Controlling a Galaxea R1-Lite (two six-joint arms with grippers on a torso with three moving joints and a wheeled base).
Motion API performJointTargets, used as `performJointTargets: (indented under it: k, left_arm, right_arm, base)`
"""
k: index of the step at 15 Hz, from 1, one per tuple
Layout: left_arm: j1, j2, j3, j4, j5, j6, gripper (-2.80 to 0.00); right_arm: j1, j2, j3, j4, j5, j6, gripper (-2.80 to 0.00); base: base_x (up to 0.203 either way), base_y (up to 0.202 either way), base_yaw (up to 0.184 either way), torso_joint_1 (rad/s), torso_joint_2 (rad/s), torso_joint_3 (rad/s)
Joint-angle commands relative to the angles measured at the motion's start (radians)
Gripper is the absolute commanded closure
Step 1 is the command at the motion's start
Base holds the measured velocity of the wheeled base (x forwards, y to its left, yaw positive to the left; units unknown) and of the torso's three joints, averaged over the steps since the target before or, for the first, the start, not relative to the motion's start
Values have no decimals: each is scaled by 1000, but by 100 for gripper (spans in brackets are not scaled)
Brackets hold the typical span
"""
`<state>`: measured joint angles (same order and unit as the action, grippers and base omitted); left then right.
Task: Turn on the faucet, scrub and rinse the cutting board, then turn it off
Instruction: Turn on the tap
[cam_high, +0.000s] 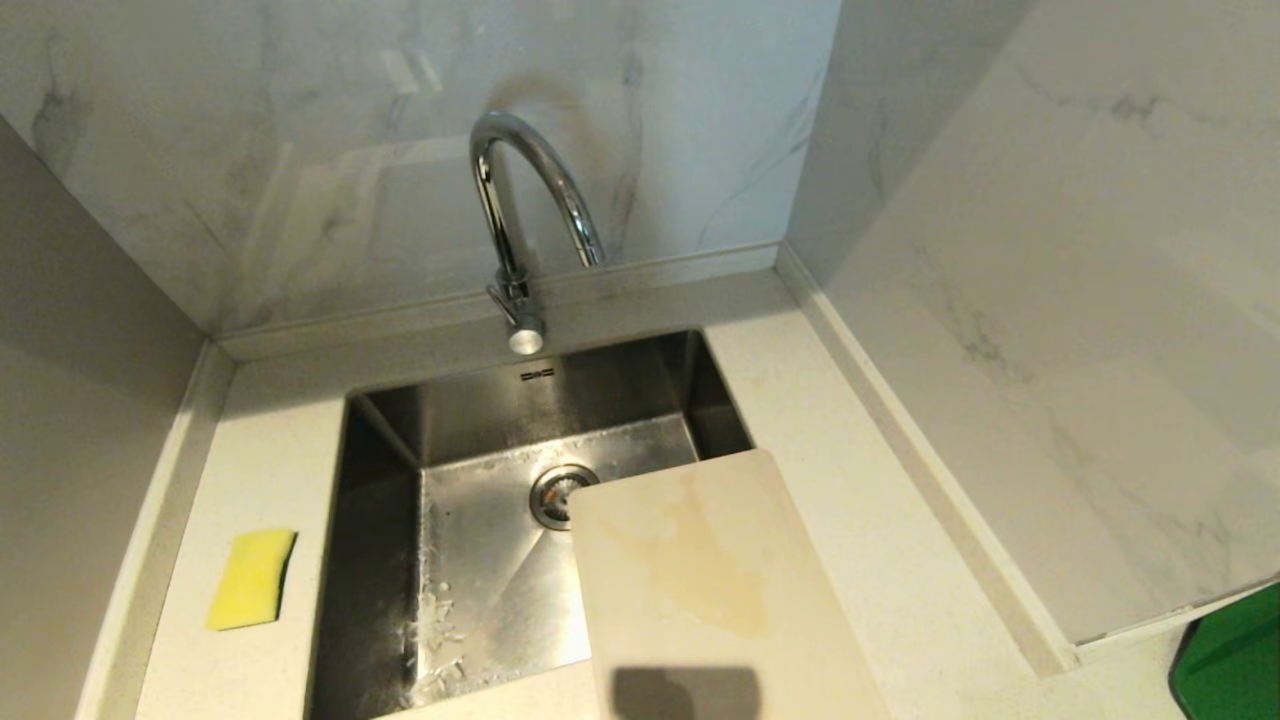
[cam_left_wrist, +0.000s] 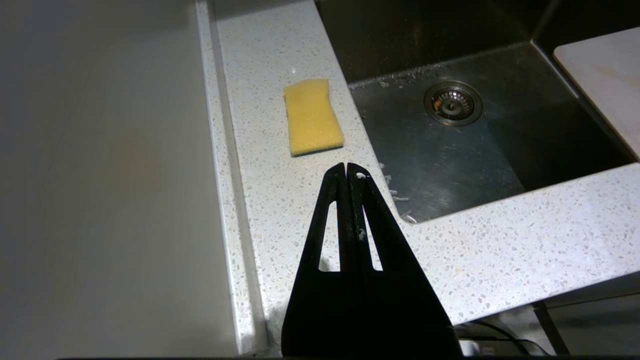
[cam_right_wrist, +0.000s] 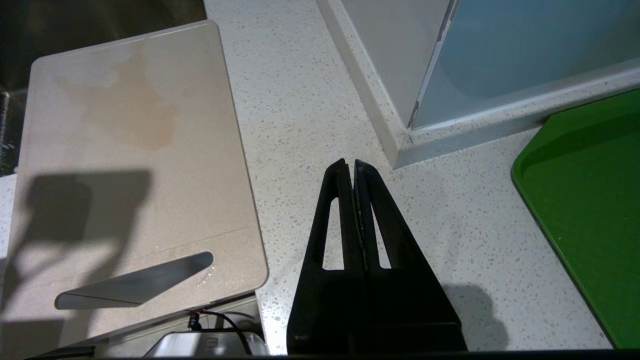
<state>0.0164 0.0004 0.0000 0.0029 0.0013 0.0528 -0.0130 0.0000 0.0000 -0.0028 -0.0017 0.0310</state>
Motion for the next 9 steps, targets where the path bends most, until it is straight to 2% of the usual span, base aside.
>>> performJointTargets:
  k: [1,5,9]
  left_arm:
    - [0,-4,1,0,-4,8,0]
    - [0,11,-15,0,-38,104,0]
    - [0,134,-70,-4,-78,144,0]
  right_arm:
    - [1,-2,0,0,0,0,0]
    - [0,-2,0,0,0,0,0]
    - [-1,-2,0,0,0,0,0]
  base:
    - [0,0,0,0,0,0]
    - [0,0,0,0,0,0]
    - [0,0,0,0,0,0]
